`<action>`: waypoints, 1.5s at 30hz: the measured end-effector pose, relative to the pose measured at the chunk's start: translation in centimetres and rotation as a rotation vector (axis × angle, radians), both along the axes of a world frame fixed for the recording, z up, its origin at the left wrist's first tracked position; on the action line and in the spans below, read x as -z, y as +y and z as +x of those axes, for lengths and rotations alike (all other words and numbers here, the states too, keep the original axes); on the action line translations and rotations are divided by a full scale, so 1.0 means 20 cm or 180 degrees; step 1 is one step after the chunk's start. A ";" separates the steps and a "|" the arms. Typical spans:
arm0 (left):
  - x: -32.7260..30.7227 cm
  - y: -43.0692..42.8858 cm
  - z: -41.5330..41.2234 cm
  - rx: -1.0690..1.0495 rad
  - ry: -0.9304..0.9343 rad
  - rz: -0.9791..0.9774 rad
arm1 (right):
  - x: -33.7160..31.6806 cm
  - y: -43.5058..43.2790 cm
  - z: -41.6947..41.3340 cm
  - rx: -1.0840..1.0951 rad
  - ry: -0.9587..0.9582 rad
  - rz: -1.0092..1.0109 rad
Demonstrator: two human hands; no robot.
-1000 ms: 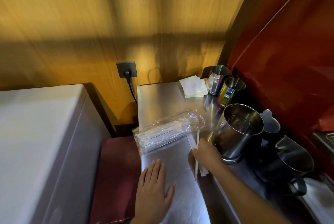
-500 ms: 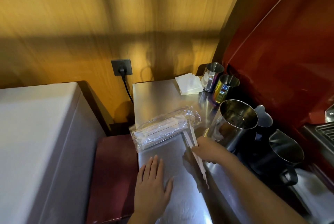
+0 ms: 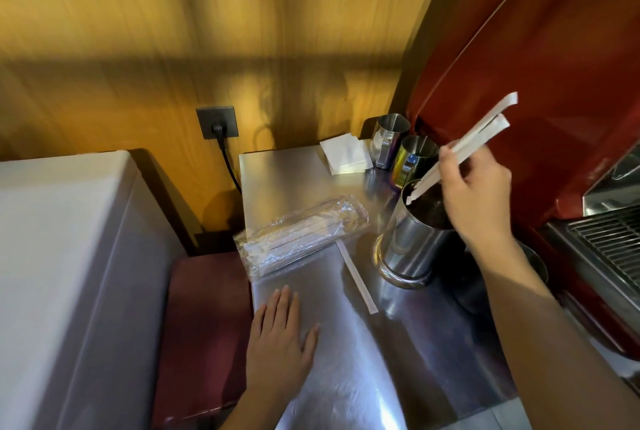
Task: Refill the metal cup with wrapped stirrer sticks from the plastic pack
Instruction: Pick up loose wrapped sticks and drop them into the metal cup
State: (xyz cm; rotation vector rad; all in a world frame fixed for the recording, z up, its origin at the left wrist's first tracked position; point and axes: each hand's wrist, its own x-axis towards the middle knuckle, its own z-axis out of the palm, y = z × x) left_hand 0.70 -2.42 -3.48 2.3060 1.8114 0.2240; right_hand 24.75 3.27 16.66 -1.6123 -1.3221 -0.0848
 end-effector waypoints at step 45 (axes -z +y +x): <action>0.00 0.00 0.00 -0.0003 -0.0008 -0.0002 | 0.58 0.11 -0.28 -0.1319 -0.1081 -0.4307</action>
